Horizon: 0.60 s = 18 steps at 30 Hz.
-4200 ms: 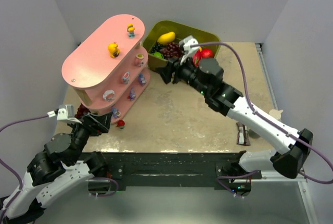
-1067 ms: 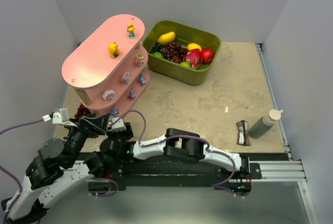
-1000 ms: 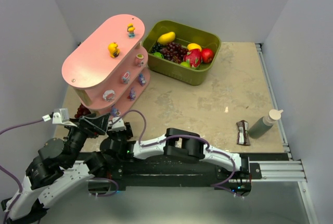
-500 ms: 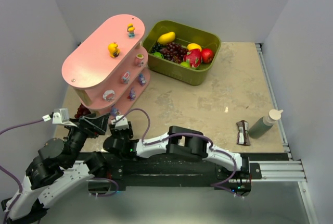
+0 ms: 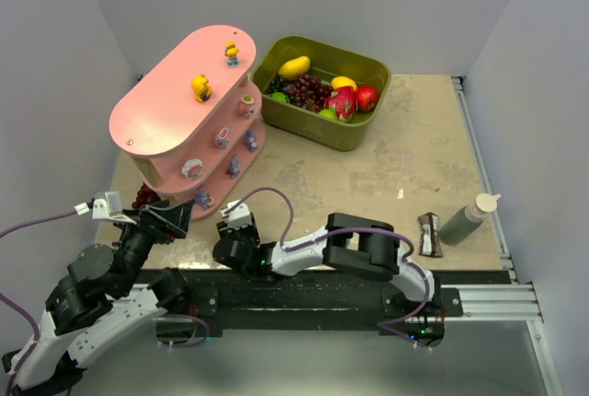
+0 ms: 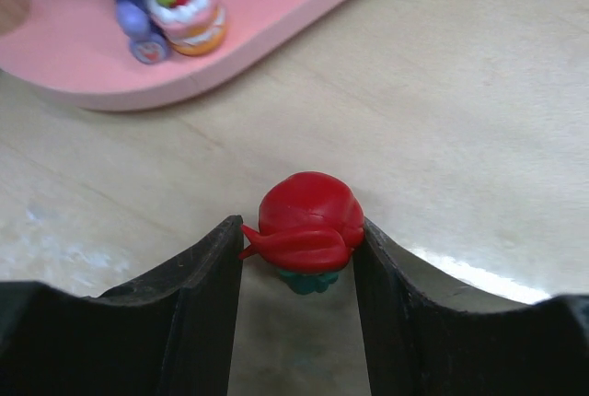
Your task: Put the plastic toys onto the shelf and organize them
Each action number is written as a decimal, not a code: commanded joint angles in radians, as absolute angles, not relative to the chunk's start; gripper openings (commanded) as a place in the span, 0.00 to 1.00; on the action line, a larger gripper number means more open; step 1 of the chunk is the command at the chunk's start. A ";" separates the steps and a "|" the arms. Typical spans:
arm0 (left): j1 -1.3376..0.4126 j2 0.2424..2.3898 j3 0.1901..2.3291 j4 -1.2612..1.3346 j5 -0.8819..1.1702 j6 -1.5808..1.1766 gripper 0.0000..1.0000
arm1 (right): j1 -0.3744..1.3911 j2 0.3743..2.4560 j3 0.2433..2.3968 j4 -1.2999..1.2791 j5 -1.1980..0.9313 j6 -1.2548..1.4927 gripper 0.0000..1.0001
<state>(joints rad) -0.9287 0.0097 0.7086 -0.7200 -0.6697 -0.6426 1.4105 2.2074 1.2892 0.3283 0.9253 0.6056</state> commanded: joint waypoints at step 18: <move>-0.927 -0.057 0.722 -0.742 -0.736 -0.673 0.86 | 1.319 1.582 1.117 0.153 0.680 0.364 0.19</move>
<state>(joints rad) -0.9287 0.0097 0.7086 -0.7303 -0.6952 -0.6476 1.3266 1.6890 1.1088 0.2230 0.6926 0.4232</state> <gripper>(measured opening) 0.863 0.498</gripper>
